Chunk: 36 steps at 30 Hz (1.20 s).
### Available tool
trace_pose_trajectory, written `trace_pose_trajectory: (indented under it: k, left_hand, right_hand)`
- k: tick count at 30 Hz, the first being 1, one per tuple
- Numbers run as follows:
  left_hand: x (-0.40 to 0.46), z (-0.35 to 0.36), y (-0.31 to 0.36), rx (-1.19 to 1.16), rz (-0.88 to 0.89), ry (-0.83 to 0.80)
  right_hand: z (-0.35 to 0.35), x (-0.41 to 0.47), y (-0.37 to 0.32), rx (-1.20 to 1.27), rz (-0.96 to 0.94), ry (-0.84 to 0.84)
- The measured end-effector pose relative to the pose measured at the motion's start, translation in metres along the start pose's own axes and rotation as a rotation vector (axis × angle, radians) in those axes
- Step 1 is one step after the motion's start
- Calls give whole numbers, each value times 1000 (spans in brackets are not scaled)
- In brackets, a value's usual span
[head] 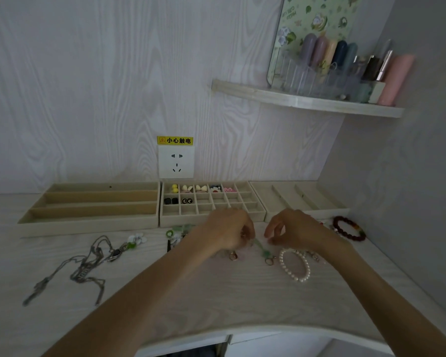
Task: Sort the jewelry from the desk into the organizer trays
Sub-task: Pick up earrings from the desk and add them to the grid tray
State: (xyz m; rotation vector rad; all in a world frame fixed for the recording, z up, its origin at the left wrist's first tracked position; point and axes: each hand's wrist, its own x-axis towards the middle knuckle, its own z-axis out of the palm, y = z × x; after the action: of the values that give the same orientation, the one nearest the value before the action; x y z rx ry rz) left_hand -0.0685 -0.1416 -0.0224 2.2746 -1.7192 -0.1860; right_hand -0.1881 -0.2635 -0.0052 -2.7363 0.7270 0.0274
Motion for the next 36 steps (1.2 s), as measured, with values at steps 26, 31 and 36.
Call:
trace_pose_trajectory:
  k: [26, 31, 36]
  left_hand:
    - [-21, -56, -37, -805, -96, 81]
    - [-39, -65, -58, -804, -96, 226]
    - [-56, -73, -94, -653, -129, 218]
  right_hand:
    - [-31, 14, -79, 812, -102, 130]
    - [-22, 31, -104, 888, -100, 121]
    - [-3, 54, -113, 912, -99, 66]
